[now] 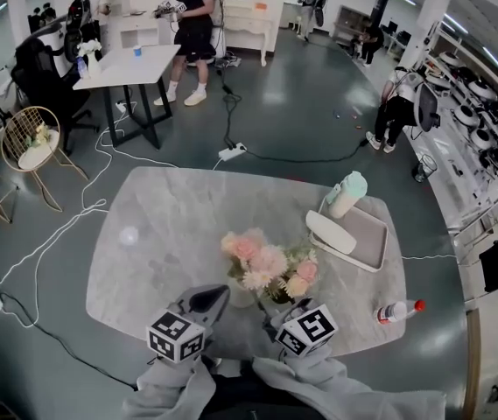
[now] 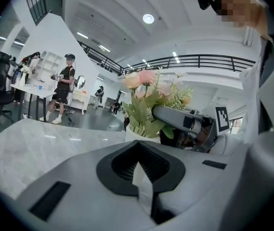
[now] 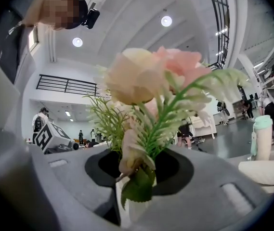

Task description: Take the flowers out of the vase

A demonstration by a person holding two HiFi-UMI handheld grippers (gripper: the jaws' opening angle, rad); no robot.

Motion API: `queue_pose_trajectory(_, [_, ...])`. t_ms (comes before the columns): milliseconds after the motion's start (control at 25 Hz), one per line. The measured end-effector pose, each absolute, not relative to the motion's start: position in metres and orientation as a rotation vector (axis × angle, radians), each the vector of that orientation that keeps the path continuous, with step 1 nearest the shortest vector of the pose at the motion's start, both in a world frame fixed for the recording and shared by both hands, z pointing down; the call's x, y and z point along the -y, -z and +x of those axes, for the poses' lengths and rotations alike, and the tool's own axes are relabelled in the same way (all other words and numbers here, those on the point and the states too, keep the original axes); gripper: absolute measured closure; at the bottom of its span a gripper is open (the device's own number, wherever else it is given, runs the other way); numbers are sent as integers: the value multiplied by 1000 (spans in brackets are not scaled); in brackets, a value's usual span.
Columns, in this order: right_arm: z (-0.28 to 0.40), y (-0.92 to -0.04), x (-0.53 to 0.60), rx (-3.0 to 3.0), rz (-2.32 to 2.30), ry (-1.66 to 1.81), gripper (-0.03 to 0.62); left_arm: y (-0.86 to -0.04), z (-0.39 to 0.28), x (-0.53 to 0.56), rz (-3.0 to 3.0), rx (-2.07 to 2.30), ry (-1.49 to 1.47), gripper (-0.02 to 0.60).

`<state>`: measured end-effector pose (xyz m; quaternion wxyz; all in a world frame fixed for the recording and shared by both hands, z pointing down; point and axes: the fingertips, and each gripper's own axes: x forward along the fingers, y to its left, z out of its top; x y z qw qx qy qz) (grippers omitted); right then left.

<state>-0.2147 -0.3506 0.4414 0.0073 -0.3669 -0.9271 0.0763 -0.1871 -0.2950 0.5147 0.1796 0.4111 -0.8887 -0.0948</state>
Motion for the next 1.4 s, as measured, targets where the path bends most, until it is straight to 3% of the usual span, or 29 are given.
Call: queue_pose_trajectory(1400, [-208,-336,366,2908,-1230,-337,453,-447,-206,314,1338,2526,66,578])
